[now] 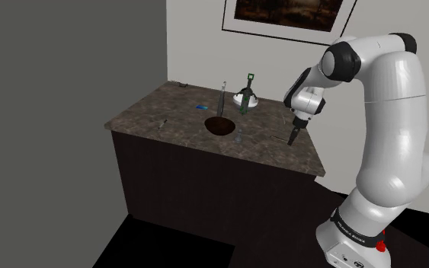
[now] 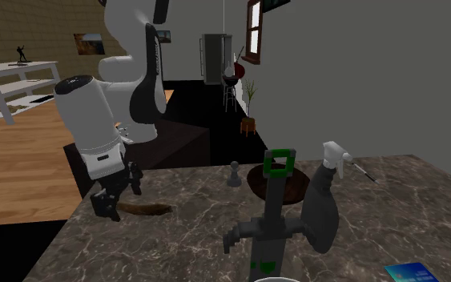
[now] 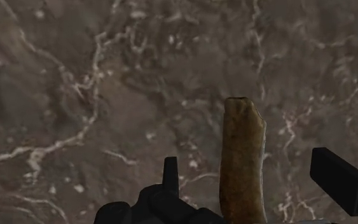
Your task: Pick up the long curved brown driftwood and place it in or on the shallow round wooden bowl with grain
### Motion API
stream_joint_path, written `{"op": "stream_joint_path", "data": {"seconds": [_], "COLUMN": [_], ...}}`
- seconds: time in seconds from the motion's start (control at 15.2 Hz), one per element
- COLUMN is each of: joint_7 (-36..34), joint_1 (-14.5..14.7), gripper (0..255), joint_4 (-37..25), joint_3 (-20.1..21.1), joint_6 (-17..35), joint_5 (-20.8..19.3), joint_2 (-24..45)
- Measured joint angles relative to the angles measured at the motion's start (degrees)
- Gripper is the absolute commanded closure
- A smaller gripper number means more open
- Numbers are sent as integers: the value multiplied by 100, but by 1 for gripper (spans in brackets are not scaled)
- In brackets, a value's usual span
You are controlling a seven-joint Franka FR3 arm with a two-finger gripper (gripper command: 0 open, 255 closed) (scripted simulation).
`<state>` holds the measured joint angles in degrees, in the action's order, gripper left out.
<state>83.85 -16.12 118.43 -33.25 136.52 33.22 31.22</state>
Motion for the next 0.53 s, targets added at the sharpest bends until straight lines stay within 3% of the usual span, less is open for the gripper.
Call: {"op": "stream_joint_path", "data": {"seconds": [0.07,0.53], "joint_7": [0,18], "joint_1": [0,-18], "gripper": [255,255], "joint_4": [0,-29], "joint_3": [0,-27], "joint_6": [0,-3], "joint_5": [0,-14], "joint_2": [0,-31]}}
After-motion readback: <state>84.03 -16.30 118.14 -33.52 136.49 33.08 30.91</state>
